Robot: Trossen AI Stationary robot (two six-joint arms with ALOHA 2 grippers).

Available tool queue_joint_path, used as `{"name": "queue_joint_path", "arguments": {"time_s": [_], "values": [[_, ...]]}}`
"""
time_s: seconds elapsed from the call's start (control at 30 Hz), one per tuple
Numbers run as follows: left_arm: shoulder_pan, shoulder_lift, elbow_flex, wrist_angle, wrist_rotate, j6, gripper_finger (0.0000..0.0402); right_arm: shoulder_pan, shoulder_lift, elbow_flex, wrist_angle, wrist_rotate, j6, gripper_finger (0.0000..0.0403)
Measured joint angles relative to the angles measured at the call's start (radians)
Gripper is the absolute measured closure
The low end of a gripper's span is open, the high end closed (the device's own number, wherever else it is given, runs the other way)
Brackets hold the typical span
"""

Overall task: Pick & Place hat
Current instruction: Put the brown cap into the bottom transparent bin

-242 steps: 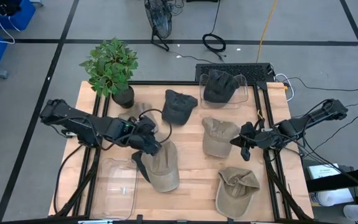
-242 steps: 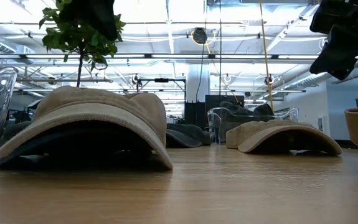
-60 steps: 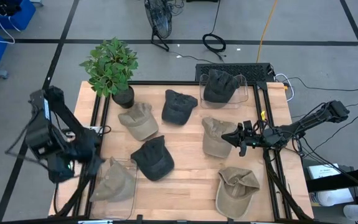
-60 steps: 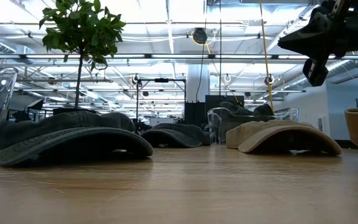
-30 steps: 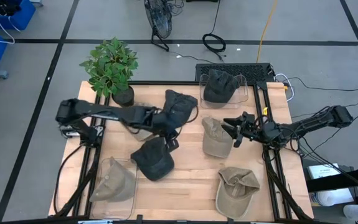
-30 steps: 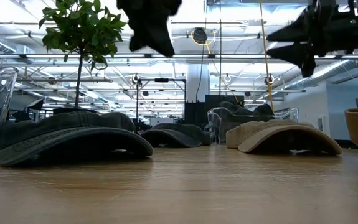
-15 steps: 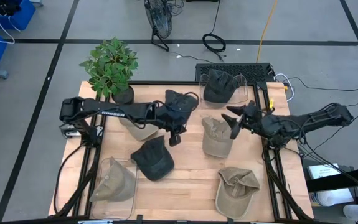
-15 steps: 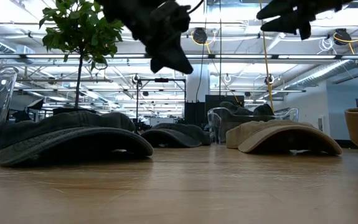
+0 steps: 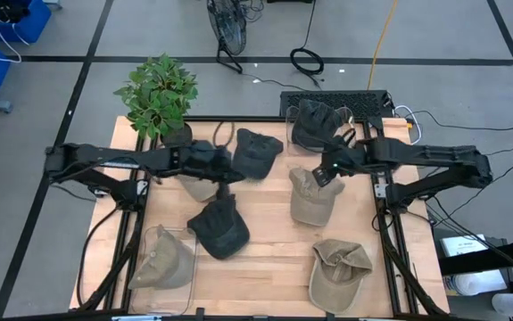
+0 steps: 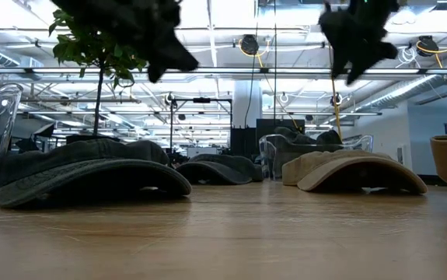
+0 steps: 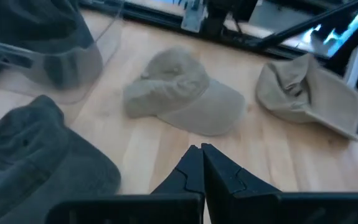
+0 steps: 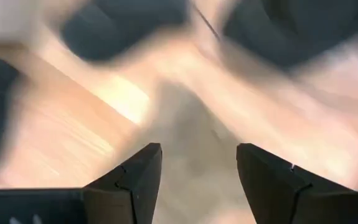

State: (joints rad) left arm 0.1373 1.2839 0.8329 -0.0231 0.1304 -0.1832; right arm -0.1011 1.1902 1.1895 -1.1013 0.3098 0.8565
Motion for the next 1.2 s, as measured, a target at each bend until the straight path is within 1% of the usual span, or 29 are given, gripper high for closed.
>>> {"name": "queue_joint_path", "arguments": {"time_s": [0.07,0.13,0.23,0.33,0.5,0.63,0.73,0.9,1.0,1.07,1.13,1.2], "values": [[-0.010,-0.051,-0.025,0.000,0.000,-0.006,0.0400,-0.022,0.014,-0.013,-0.079,-0.030,0.047,0.0210],[-0.018,-0.096,-0.039,0.000,-0.010,-0.001,0.0401,-0.025,0.014,-0.047,-0.100,-0.027,0.090,0.0208],[-0.031,-0.136,-0.042,0.002,-0.026,0.005,0.0400,-0.023,-0.025,-0.133,-0.073,-0.028,0.162,0.0199],[-0.033,-0.159,-0.042,0.001,-0.027,0.023,0.0398,-0.023,-0.100,-0.254,-0.017,-0.041,0.269,0.0186],[-0.028,-0.168,-0.042,-0.007,-0.027,0.049,0.0398,-0.034,-0.244,-0.487,0.163,-0.126,0.391,0.0158],[-0.017,-0.168,-0.042,-0.008,-0.028,0.067,0.0394,-0.070,-0.320,-0.640,0.318,-0.128,0.415,0.0131],[-0.012,-0.168,-0.042,-0.005,-0.028,0.081,0.0399,-0.100,-0.336,-0.723,0.442,-0.128,0.416,0.0111],[-0.006,-0.168,-0.042,-0.003,-0.029,0.084,0.0393,-0.140,-0.324,-0.826,0.637,-0.139,0.417,0.0089],[-0.006,-0.168,-0.042,-0.002,-0.028,0.083,0.0398,-0.158,-0.305,-0.862,0.705,-0.176,0.431,0.0086],[-0.006,-0.168,-0.042,-0.002,-0.036,0.084,0.0395,-0.162,-0.291,-0.881,0.768,-0.198,0.422,0.0092],[-0.005,-0.168,-0.042,-0.002,-0.056,0.091,0.0390,-0.161,-0.276,-0.898,0.846,-0.203,0.402,0.0109],[-0.005,-0.168,-0.042,-0.001,-0.069,0.113,0.0391,-0.161,-0.257,-0.916,0.936,-0.210,0.388,0.0136]]}}
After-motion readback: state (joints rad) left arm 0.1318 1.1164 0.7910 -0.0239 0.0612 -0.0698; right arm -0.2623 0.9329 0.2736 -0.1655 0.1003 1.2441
